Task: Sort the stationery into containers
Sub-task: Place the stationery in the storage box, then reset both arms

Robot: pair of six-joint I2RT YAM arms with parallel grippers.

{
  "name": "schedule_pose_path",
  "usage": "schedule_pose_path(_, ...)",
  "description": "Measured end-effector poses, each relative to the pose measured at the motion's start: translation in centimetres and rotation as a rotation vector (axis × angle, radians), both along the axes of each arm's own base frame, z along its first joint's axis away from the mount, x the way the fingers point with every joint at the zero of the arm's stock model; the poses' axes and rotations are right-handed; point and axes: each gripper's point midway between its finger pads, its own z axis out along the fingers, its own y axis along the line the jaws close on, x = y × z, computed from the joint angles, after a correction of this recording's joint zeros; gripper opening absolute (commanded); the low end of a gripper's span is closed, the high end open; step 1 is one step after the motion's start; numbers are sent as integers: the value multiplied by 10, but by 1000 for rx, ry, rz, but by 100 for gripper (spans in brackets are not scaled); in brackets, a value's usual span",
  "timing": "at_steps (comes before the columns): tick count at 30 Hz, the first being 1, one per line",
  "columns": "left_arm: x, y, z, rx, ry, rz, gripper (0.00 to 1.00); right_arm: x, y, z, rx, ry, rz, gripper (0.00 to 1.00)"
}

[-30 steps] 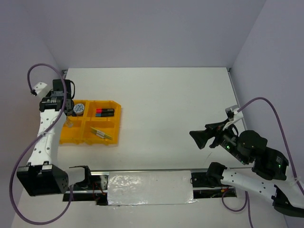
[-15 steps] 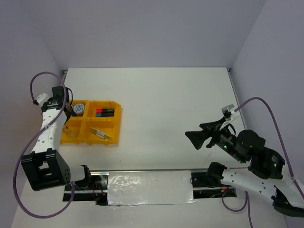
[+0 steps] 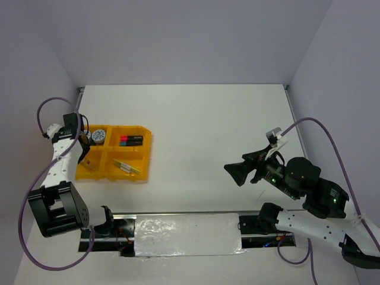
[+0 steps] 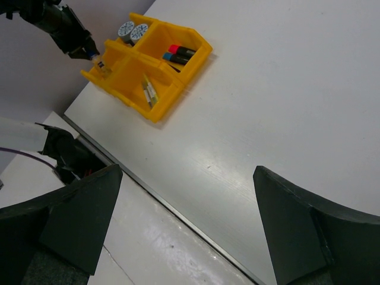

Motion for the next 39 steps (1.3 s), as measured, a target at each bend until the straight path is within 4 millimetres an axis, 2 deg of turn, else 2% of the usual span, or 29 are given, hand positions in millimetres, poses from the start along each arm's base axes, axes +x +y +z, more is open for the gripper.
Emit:
schedule_pose_path(4,-2,3,-8,-29,-4,16,27,0,5,-3,-14,12,12,100)
schedule_pose_path(7,-1,3,-18,-52,-2,20,38,0,7,-1,-4,9,23,100)
schedule_pose_path(12,-2,0,-30,-79,16,15,68,-2,12,3,14,3,45,100)
schedule_pose_path(16,-1,1,-30,-80,13,19,85,-3,17,4,14,4,67,100)
schedule_pose_path(22,-1,1,-24,-82,0,25,93,-7,21,3,9,7,100,100)
schedule_pose_path(25,11,-2,10,-72,-82,-39,99,-7,21,3,3,0,102,100)
schedule_pose_path(29,38,-15,103,10,-306,-235,99,3,12,11,-16,-26,35,100)
schedule_pose_path(31,41,-31,150,72,-396,-354,99,12,2,16,-36,-43,-29,100)
schedule_pose_path(33,36,-48,182,120,-447,-456,99,20,-9,21,-62,-55,-101,100)
schedule_pose_path(35,24,-68,201,158,-475,-550,99,28,-22,25,-91,-69,-177,100)
schedule_pose_path(39,-12,-93,202,184,-481,-682,99,36,-50,32,-152,-88,-302,100)
